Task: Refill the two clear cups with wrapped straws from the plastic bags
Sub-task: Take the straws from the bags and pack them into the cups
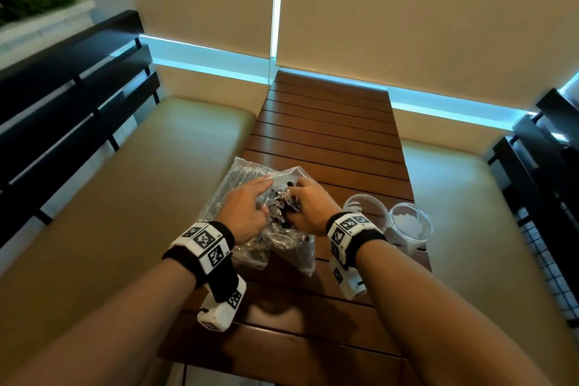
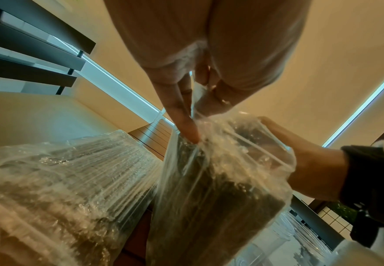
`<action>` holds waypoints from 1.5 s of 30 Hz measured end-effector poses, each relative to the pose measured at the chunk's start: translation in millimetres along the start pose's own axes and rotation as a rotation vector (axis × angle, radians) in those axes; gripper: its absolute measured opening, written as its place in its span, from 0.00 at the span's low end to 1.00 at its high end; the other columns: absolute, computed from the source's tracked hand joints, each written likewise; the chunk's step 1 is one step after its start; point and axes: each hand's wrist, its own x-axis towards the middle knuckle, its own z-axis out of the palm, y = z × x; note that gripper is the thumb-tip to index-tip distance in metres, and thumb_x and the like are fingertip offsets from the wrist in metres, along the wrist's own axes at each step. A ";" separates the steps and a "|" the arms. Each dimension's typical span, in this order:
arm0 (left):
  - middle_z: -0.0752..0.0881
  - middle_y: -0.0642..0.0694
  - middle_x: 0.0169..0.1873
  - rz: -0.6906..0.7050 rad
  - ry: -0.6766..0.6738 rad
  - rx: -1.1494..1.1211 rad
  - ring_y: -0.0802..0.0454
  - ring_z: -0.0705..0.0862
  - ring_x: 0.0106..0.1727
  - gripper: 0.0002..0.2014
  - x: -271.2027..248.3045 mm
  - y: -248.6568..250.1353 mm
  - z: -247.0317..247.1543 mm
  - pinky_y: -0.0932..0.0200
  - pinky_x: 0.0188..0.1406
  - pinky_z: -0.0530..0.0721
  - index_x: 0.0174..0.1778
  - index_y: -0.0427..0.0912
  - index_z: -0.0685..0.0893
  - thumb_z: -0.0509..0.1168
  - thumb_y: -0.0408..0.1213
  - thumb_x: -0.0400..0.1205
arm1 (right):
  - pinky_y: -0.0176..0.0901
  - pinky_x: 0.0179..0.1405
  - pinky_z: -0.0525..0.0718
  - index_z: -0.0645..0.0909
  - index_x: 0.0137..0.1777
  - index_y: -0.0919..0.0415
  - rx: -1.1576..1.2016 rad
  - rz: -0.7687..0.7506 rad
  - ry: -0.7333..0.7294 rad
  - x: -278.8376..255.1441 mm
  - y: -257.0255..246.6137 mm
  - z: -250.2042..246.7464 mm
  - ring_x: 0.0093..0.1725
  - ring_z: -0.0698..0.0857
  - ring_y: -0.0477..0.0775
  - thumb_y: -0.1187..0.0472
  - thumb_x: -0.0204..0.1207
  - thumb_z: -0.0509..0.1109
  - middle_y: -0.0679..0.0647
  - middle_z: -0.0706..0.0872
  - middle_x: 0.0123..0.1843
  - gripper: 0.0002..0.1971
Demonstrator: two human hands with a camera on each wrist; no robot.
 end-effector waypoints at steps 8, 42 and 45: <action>0.81 0.59 0.66 0.101 -0.043 -0.092 0.53 0.86 0.50 0.24 6.0 3.5 0.7 0.48 0.57 0.87 0.67 0.53 0.84 0.74 0.38 0.73 | 0.40 0.39 0.78 0.80 0.42 0.59 0.183 -0.062 0.284 2.8 -20.9 -18.0 0.39 0.79 0.49 0.57 0.72 0.72 0.49 0.81 0.41 0.06; 0.88 0.45 0.52 0.014 -0.059 -0.401 0.49 0.87 0.55 0.23 30.8 23.6 21.0 0.46 0.56 0.87 0.51 0.50 0.84 0.81 0.49 0.62 | 0.40 0.45 0.83 0.79 0.61 0.45 0.373 0.301 0.168 -24.2 -10.2 -4.7 0.50 0.86 0.50 0.55 0.68 0.74 0.45 0.88 0.50 0.20; 0.84 0.42 0.57 0.001 -0.077 -0.455 0.44 0.85 0.58 0.25 27.7 37.9 15.1 0.47 0.57 0.85 0.59 0.44 0.80 0.77 0.29 0.67 | 0.50 0.46 0.86 0.79 0.55 0.45 0.231 0.257 0.233 -23.1 -8.2 -4.6 0.44 0.87 0.54 0.41 0.66 0.67 0.47 0.89 0.45 0.18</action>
